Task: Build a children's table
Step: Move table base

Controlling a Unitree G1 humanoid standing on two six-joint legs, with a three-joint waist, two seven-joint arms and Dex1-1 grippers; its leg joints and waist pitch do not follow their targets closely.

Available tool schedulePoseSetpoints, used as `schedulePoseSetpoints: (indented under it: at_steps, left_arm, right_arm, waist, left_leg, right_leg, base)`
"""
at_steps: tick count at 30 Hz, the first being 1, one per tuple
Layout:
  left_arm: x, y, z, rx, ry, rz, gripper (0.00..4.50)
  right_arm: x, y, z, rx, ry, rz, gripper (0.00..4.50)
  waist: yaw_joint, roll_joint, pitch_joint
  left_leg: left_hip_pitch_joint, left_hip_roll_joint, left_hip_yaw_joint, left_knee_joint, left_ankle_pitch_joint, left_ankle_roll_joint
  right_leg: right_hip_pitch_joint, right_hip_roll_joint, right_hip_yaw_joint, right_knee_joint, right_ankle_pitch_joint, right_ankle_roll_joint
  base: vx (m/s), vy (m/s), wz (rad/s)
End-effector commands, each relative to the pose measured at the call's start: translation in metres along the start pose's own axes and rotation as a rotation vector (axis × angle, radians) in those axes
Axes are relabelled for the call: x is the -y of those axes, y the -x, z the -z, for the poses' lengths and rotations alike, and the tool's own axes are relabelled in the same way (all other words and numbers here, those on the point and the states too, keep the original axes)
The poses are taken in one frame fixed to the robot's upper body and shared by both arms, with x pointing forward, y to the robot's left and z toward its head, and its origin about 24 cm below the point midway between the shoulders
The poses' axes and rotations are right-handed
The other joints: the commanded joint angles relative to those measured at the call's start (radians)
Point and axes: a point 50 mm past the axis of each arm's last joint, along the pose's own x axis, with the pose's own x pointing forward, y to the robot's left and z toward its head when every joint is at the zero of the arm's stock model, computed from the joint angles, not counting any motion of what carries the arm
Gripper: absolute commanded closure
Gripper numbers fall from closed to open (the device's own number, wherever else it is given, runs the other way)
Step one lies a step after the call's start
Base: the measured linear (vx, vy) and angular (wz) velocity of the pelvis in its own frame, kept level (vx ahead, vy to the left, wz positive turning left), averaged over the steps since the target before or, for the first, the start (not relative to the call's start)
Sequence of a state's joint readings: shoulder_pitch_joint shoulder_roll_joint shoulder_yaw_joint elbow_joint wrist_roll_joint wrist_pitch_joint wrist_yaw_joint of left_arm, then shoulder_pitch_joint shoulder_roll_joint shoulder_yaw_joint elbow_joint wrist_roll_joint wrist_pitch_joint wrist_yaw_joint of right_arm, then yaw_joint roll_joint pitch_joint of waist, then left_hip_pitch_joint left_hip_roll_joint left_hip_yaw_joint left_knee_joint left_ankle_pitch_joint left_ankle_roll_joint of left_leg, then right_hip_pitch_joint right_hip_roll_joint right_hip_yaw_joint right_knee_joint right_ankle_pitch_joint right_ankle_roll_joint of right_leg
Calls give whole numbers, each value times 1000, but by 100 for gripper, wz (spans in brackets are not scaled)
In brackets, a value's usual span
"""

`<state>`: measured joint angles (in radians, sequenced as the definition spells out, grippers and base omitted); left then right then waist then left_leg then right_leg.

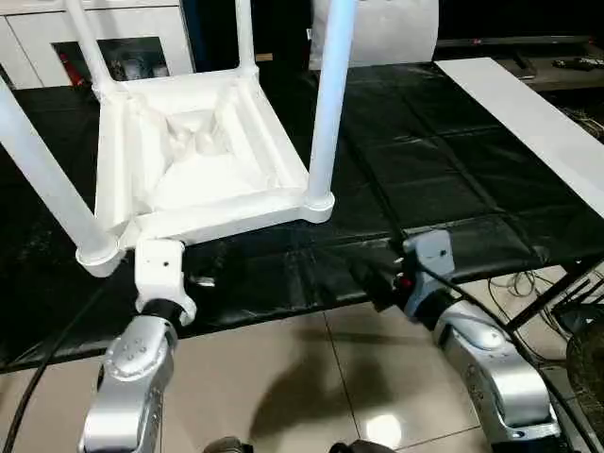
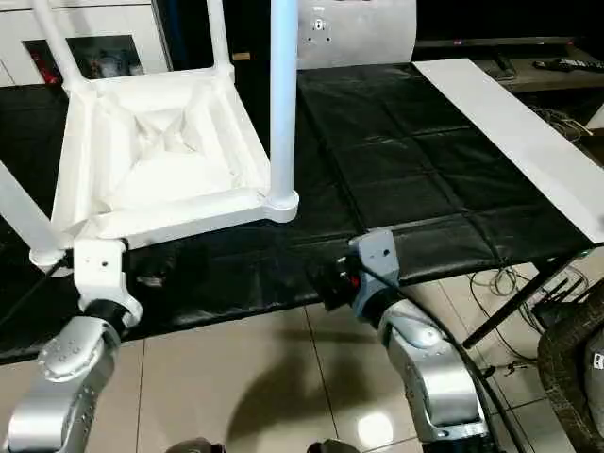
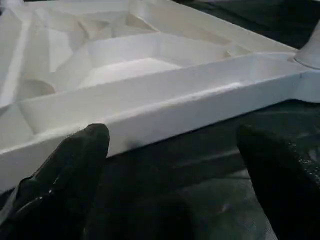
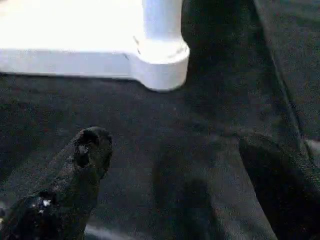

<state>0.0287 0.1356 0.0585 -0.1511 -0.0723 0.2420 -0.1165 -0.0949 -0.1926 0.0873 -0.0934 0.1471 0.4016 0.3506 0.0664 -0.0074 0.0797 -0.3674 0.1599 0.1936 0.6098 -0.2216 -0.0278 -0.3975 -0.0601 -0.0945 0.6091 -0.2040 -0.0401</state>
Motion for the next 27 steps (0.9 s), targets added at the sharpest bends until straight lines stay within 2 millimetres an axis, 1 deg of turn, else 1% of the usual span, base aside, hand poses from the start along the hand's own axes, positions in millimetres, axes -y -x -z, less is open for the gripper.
schedulePoseSetpoints:
  at_steps: [1, 2, 3, 4, 5, 6, 7, 8, 9, 10, 11, 12, 13, 14, 15, 16, 17, 18, 19, 20, 21, 22, 23, 24, 25, 26, 27]
  left_arm:
    - [0, 1, -1, 2, -3, 4, 4]
    - [-1, 2, 0, -2, -2, 4, 4]
    - [-1, 2, 0, -3, -2, 4, 4]
    - [-1, 2, 0, -6, -4, 2, 4]
    - [-1, 2, 0, -7, -5, 2, 4]
    - [-1, 2, 0, -8, -6, 2, 4]
    - [-1, 2, 1, -8, -7, 2, 4]
    - [-1, 2, 1, -9, -8, 2, 4]
    - [-1, 2, 1, -9, -8, 3, 4]
    - [-1, 2, 2, -11, -9, 3, 4]
    - [0, 2, 2, -12, -11, 4, 4]
    - [0, 2, 2, -13, -11, 5, 4]
    - [0, 2, 3, -14, -10, 6, 4]
    - [1, 2, 4, -28, -21, 9, 4]
    - [2, 1, 4, -32, -38, 12, 4]
    - [2, 1, 4, -35, -51, 14, 4]
    - [2, 1, 4, -34, -55, 14, 4]
    - [2, 1, 4, -34, -55, 14, 4]
    - [3, 1, 4, -34, -61, 13, 4]
    - [4, 0, 4, -34, -53, 11, 4]
    - [4, 1, 5, -35, -54, 13, 4]
    - [4, 1, 5, -36, -56, 14, 4]
    - [4, 1, 5, -36, -56, 14, 4]
    - [4, 1, 5, -37, -59, 15, 4]
    - [4, 1, 5, -34, -49, 8, 4]
    - [4, 1, 5, -37, -45, 4, 4]
    - [4, 1, 4, -29, -42, 6, 4]
  right_arm:
    - [0, -2, 0, -10, 40, -2, 0]
    - [-1, -2, -1, 12, 60, -27, 0]
    - [-1, -1, -2, 17, 62, -29, 0]
    - [-1, -1, -2, 25, 52, -20, 0]
    - [-1, -1, -2, 25, 45, -16, 0]
    - [-1, -1, -2, 26, 38, -7, 0]
    - [-1, -1, -2, 26, 35, -1, 0]
    - [-1, -1, -2, 26, 37, 0, 0]
    - [-1, -1, -2, 28, 41, -2, 0]
    - [-2, -1, -2, 30, 46, -5, 0]
    - [-2, -1, -2, 32, 48, -7, 0]
    - [-3, -1, -2, 33, 49, -8, 0]
    - [-3, -1, -1, 34, 49, -10, 0]
    - [-3, -1, -2, 42, 42, -13, 0]
    - [-3, -1, -2, 44, 45, -17, 0]
    - [-3, -2, -3, 46, 47, -20, 0]
    - [-4, -2, -3, 42, 48, -26, 0]
    - [-4, -2, -3, 42, 48, -26, 0]
    - [-4, -2, -3, 38, 48, -28, 0]
    - [-3, -2, -2, 34, 46, -26, 0]
    - [-3, -2, -3, 39, 46, -18, 0]
    - [-2, -2, -3, 44, 46, -14, 0]
    - [-2, -2, -3, 44, 46, -14, 0]
    - [-2, -2, -3, 47, 47, -12, 0]
    - [-1, -1, -1, 42, 39, -1, 0]
    - [-1, -1, 0, 40, 36, 1, 0]
    - [-1, 0, 0, 38, 35, -2, 0]
  waist:
    - [32, -3, -52]
    - [43, 0, -47]
    - [51, 10, -45]
    - [51, 21, -41]
    - [49, 25, -45]
    - [35, 38, -54]
    - [19, 36, -56]
    - [2, 44, -57]
    - [-16, 37, -49]
    - [-25, 26, -42]
    - [-30, 17, -42]
    - [-31, 7, -46]
    - [-2, -6, -56]
    - [14, 3, -49]
    - [7, 16, -45]
    - [-24, 38, -24]
    - [-74, 57, -23]
    - [-69, 69, -40]
    - [-70, 61, -40]
    - [-60, 61, -40]
    - [-73, 53, -59]
    - [-81, 35, -70]
    - [-90, 43, -67]
    - [-83, 57, -57]
    - [-92, 56, -58]
    - [-77, 66, -54]
    - [-70, 72, -54]
  left_leg:
    - [-31, 74, -66, 1, -66, 153]
    - [-47, 83, -88, 36, -63, 141]
    - [-48, 89, -99, 40, -60, 124]
    - [-35, 86, -103, -2, -54, 125]
    - [-21, 86, -94, -24, -47, 141]
    - [8, 76, -70, -56, -12, 199]
    - [25, 67, -63, -65, 33, 245]
    - [51, 54, -64, -74, 83, 341]
    - [49, 49, -53, -97, 53, 397]
    - [33, 38, -42, -111, -23, 398]
    - [27, 26, -35, -109, -70, 385]
    - [17, 18, -31, -98, -117, 363]
    - [-12, 31, -58, -13, -170, 289]
    - [-25, 86, -117, 53, -207, 188]
    - [-30, 102, -146, 57, -218, 135]
    - [-20, 90, -164, -48, -357, 64]
    - [10, 55, -132, -156, -622, -102]
    - [13, 45, -132, -194, -657, -259]
    - [10, 51, -131, -188, -620, -309]
    - [-15, 22, -186, -205, -594, -379]
    - [13, 19, -206, -188, -578, -398]
    - [26, 47, -264, -179, -563, -323]
    - [26, 60, -300, -195, -574, -310]
    - [39, 76, -364, -216, -608, -254]
    - [65, 124, -339, -190, -560, -221]
    - [40, 101, -312, -187, -413, -139]
    - [27, 74, -287, -187, -372, -123]
  right_leg:
    - [92, -255, 165, -133, -286, -232]
    - [98, -292, 185, -147, -314, -264]
    - [98, -295, 182, -150, -330, -281]
    - [86, -231, 142, -137, -334, -293]
    - [78, -196, 124, -124, -309, -284]
    - [55, -127, 84, -88, -227, -263]
    - [41, -92, 63, -65, -173, -246]
    - [9, -45, 25, -31, -134, -201]
    - [-8, -20, 1, -10, -142, -149]
    - [-2, -33, 2, -16, -155, -118]
    - [4, -51, 15, -34, -169, -115]
    - [19, -90, 41, -60, -190, -115]
    - [66, -248, 145, -132, -269, -119]
    - [79, -364, 198, -189, -410, -167]
    - [86, -366, 187, -196, -468, -191]
    - [63, -210, 91, -147, -527, -165]
    - [8, -11, 12, -9, -344, -55]
    - [13, 10, -12, 72, -53, -3]
    - [10, 1, -10, 51, 32, -5]
    - [46, -16, -11, 36, 89, -21]
    - [53, -31, -4, -1, 60, -43]
    - [73, -52, 23, -7, -10, -76]
    - [78, -51, 22, 6, -42, -94]
    - [55, -15, 27, 43, -133, -50]
    - [21, -14, 44, 60, -139, 6]
    - [22, -9, 53, 85, -135, 48]
    - [25, 0, 51, 86, -131, 52]
  base:
    - [4, 52, -2]
    - [-4, 87, -5]
    - [-4, 87, -5]
    - [-11, 124, -1]
    - [-8, 151, 6]
    - [-8, 151, 6]
    - [1, 174, 4]
    - [-19, 192, 5]
    - [-19, 192, 5]
    - [-43, 181, 7]
    - [-51, 162, -3]
    - [-51, 162, -3]
    - [-66, 179, -4]
    - [-37, 99, 0]
    - [-65, 204, -13]
    - [-54, 197, -15]
    - [-84, 279, -14]
    - [-57, 174, -1]
    - [-60, 108, 8]
    - [-46, 54, 29]
    - [-46, 54, 29]
    - [-25, 25, 39]
    - [-45, 6, 39]
    - [-45, 6, 39]
    - [-53, -16, 38]
    - [-62, -60, 22]
    - [-62, -60, 22]
